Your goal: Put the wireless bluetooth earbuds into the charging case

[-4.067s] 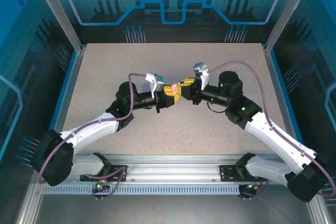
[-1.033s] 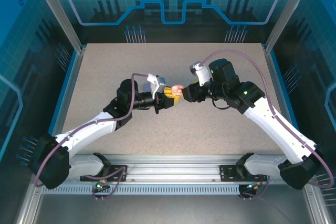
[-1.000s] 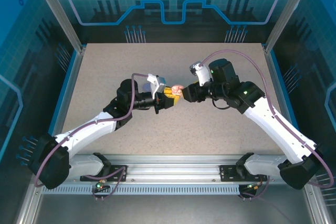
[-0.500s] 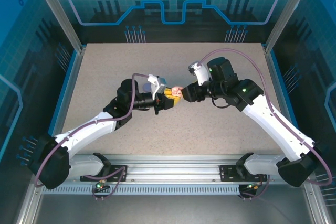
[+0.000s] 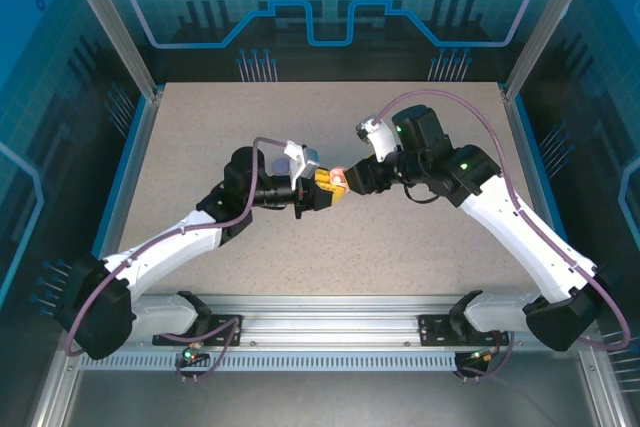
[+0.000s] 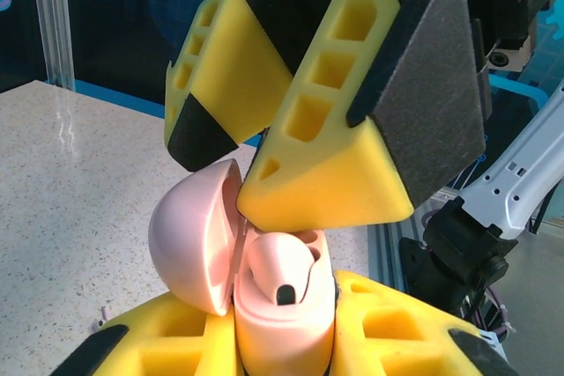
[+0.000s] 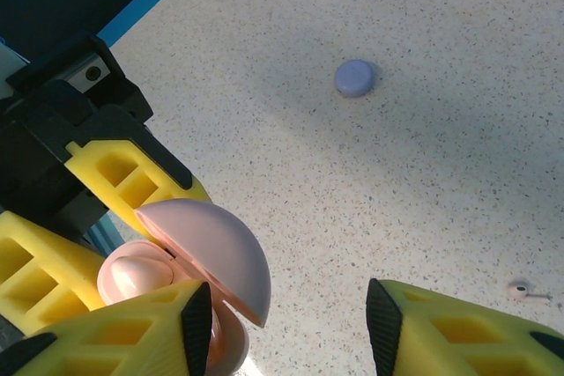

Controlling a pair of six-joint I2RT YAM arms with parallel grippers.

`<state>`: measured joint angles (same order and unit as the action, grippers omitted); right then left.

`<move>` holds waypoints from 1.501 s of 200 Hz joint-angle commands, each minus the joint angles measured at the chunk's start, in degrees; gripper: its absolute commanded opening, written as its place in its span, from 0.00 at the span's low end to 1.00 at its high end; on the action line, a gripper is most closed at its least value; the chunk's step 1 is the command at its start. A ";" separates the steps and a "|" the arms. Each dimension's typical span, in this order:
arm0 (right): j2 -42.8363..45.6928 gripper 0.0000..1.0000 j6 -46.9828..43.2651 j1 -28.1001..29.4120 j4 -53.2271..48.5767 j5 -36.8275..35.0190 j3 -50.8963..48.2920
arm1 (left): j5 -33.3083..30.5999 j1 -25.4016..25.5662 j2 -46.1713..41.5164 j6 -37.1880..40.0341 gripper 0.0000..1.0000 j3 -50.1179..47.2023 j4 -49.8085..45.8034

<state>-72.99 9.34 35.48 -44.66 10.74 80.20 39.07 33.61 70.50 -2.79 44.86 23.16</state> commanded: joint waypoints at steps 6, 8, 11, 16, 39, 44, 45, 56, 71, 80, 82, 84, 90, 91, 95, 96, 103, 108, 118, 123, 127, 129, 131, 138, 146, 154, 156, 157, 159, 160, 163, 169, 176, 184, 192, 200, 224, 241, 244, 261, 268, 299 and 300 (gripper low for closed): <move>-0.90 0.53 -1.26 0.70 -3.29 -1.24 2.00 | 1.45 0.41 0.34 1.47 0.07 2.60 0.68; -0.85 0.53 -1.32 0.72 -3.36 -1.42 2.05 | 1.32 0.48 0.34 1.47 0.07 2.60 0.71; -0.88 0.53 -1.26 0.70 -3.33 -1.88 2.10 | 1.09 0.49 0.34 1.51 0.07 2.60 0.73; -0.85 0.53 -0.99 0.79 -3.41 -2.54 2.20 | 0.60 0.47 0.38 1.49 0.07 2.60 0.60; 0.53 0.54 -0.14 0.81 -2.62 -5.75 1.51 | -1.55 0.49 0.58 1.29 0.07 2.67 -0.52; 0.95 0.55 0.10 0.86 -2.30 -6.63 1.28 | -2.10 0.47 0.52 1.44 0.07 2.79 -1.15; 1.07 0.55 0.17 0.84 -2.29 -6.88 1.23 | -2.22 0.49 0.52 1.46 0.07 2.78 -1.21; 2.06 0.55 0.75 0.68 -1.61 -8.76 0.53 | -3.25 0.48 0.60 1.85 0.07 2.74 -2.37; 3.35 0.56 1.58 0.26 -1.05 -10.73 -0.26 | -4.36 0.44 0.55 1.95 0.07 2.28 -3.02; 4.07 0.56 2.17 -0.18 -0.74 -11.51 -0.95 | -4.99 0.47 0.34 1.90 0.07 2.00 -3.26; 4.26 0.56 2.26 -0.27 -0.63 -11.66 -1.11 | -5.22 0.45 0.28 1.91 0.07 1.90 -3.35; 4.41 0.56 2.32 -0.42 -0.56 -11.76 -1.35 | -5.40 0.48 0.26 1.91 0.07 1.81 -3.37; 4.77 0.56 2.55 -0.89 -0.37 -12.01 -1.85 | -5.78 0.48 0.12 1.91 0.07 1.51 -3.51; 4.83 0.56 2.58 -0.96 -0.35 -12.08 -1.92 | -5.81 0.44 0.10 1.91 0.07 1.49 -3.54; 4.95 0.57 2.81 -1.36 -0.34 -12.38 -2.30 | -6.07 0.43 0.02 1.91 0.07 1.34 -3.61; 5.04 0.57 2.89 -1.42 -0.34 -12.48 -2.36 | -6.05 0.46 0.00 1.91 0.07 1.27 -3.63; 5.05 0.57 3.28 -2.05 -0.42 -12.95 -2.79 | -6.15 0.37 -0.18 1.99 0.07 1.04 -3.73; 4.90 0.57 3.60 -2.73 -0.63 -13.13 -3.20 | -6.19 0.36 -0.31 1.91 0.07 0.84 -3.65; 4.09 0.58 4.05 -4.12 -1.54 -13.07 -3.51 | -6.27 0.25 -0.53 1.76 0.07 0.47 -3.74; 3.48 0.58 4.17 -4.70 -2.19 -13.07 -3.54 | -6.26 0.16 -0.69 1.65 0.07 0.31 -3.69; 2.92 0.58 4.20 -5.22 -2.69 -13.08 -3.63 | -6.18 0.05 -0.66 1.50 0.07 0.18 -3.73; 2.61 0.58 4.19 -5.42 -2.86 -13.08 -3.65 | -6.19 -0.01 -0.77 1.43 0.07 0.17 -3.80; 2.35 0.58 4.26 -5.78 -3.05 -13.09 -3.76 | -6.20 0.00 -0.79 1.35 0.07 0.15 -3.79; 1.23 0.58 4.14 -6.70 -3.68 -13.21 -4.12 | -6.19 -0.10 -0.95 1.14 0.07 0.02 -3.82; -0.01 0.58 4.02 -7.66 -3.94 -13.12 -4.72 | -6.19 -0.23 -1.06 0.95 0.07 -0.15 -4.08; -1.40 0.58 3.74 -8.76 -3.94 -12.51 -5.34 | -6.15 -0.29 -1.46 0.85 0.07 -0.38 -4.17; -1.73 0.58 3.64 -9.01 -3.98 -12.07 -5.44 | -6.19 -0.38 -1.54 0.85 0.07 -0.50 -4.22; -1.90 0.58 3.61 -9.11 -3.96 -11.98 -5.51 | -6.19 -0.43 -1.52 0.85 0.07 -0.53 -4.24; -2.20 0.58 3.47 -9.40 -3.99 -11.89 -5.63 | -6.20 -0.44 -1.60 0.79 0.07 -0.62 -4.19; -2.44 0.58 3.44 -9.52 -3.96 -11.67 -5.70 | -6.15 -0.50 -1.68 0.82 0.07 -0.64 -4.18; -2.97 0.58 3.22 -9.81 -3.88 -11.44 -5.88 | -6.12 -0.47 -1.82 0.77 0.07 -0.77 -4.17; -4.09 0.58 2.70 -10.35 -3.70 -10.66 -6.30 | -6.28 -0.63 -2.14 0.42 0.07 -1.18 -4.20; -5.45 0.57 2.02 -11.03 -3.42 -10.11 -6.57 | -6.29 -0.85 -2.47 -0.04 0.07 -1.51 -4.17; -7.09 0.57 1.05 -11.59 -3.25 -9.51 -6.81 | -6.20 -1.05 -2.85 -0.44 0.07 -1.92 -4.14; -8.83 0.57 -0.01 -12.07 -3.07 -8.82 -6.90 | -6.20 -1.21 -3.17 -0.64 0.08 -2.40 -3.98; -10.79 0.56 -1.38 -12.56 -3.31 -7.77 -6.67 | -6.25 -1.47 -3.39 -1.00 0.08 -2.90 -3.78; -16.56 0.53 -3.76 -13.80 -3.52 -7.48 -5.64 | -6.14 -1.93 -4.03 -1.67 0.08 -3.96 -3.69; -20.52 0.47 -2.96 -15.45 -3.10 -8.46 -4.83 | -6.28 -2.13 -4.34 -1.83 0.08 -4.23 -3.67; -21.06 0.46 -2.81 -15.79 -2.88 -8.46 -4.73 | -6.24 -2.16 -4.36 -1.93 0.08 -4.22 -3.69; -24.47 0.39 -2.44 -17.31 -2.02 -7.99 -3.95 | -6.35 -2.22 -4.37 -1.97 0.08 -4.39 -3.68; -25.95 0.35 -2.62 -17.70 -1.93 -7.53 -3.39 | -6.36 -2.23 -4.38 -2.00 0.08 -4.40 -3.72; -32.18 0.29 -3.08 -18.37 -1.70 -7.35 -0.30 | -6.54 -2.32 -4.23 -1.97 0.08 -4.68 -3.61; -32.37 0.29 -3.09 -18.45 -1.68 -7.38 -0.22 | -6.59 -2.32 -4.19 -1.96 0.08 -4.64 -3.63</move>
<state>-101.91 6.98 17.61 -46.52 2.02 76.55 33.19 31.81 67.55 -4.43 41.06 19.18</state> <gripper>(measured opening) 0.303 0.223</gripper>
